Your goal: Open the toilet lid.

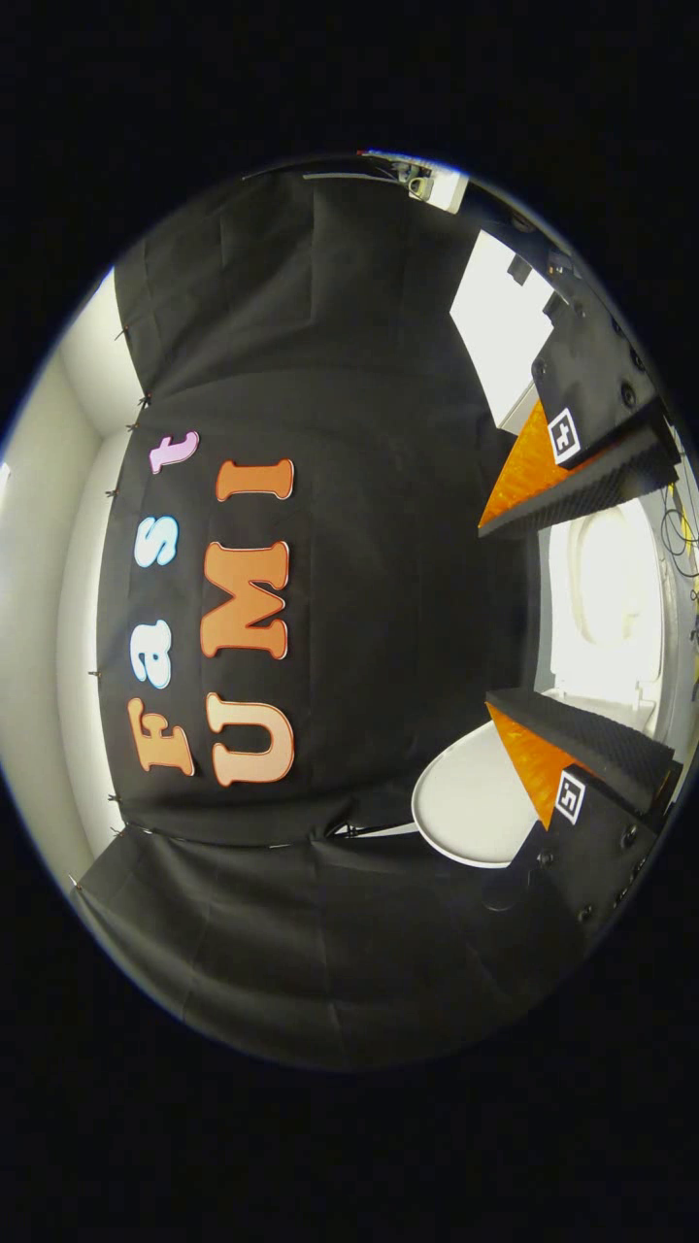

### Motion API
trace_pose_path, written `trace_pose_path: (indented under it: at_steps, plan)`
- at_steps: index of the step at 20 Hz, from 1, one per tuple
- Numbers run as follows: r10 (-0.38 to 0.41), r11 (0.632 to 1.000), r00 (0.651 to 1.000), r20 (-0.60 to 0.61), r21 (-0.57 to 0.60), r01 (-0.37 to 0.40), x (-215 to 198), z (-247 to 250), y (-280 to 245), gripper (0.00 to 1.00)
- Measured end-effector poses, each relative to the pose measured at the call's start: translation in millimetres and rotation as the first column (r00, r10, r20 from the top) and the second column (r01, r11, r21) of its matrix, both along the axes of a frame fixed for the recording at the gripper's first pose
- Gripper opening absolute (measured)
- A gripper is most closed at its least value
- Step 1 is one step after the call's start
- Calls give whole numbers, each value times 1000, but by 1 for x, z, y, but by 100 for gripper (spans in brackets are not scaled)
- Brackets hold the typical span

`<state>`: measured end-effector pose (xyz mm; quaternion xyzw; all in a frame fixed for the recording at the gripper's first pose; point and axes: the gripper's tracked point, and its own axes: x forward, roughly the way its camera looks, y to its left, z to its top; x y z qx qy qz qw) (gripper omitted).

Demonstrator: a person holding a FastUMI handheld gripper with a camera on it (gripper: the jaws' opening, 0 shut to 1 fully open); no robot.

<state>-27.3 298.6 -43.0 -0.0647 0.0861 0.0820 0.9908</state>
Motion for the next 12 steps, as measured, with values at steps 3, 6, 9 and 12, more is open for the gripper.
trace_pose_path:
  at_steps: [3, 6, 9, 12]
  plan:
    - [-9, 1000, 1000, 10, -6, 9, 0, 3, -3, 98]
    - [-6, 1000, 1000, 1, -1, 6, 0, -1, 0, 98]
    - [-13, 1000, 1000, -1, 1, 13, 1, -2, -2, 98]
    - [-14, 1000, 1000, -3, 7, 14, 0, -3, -4, 98]
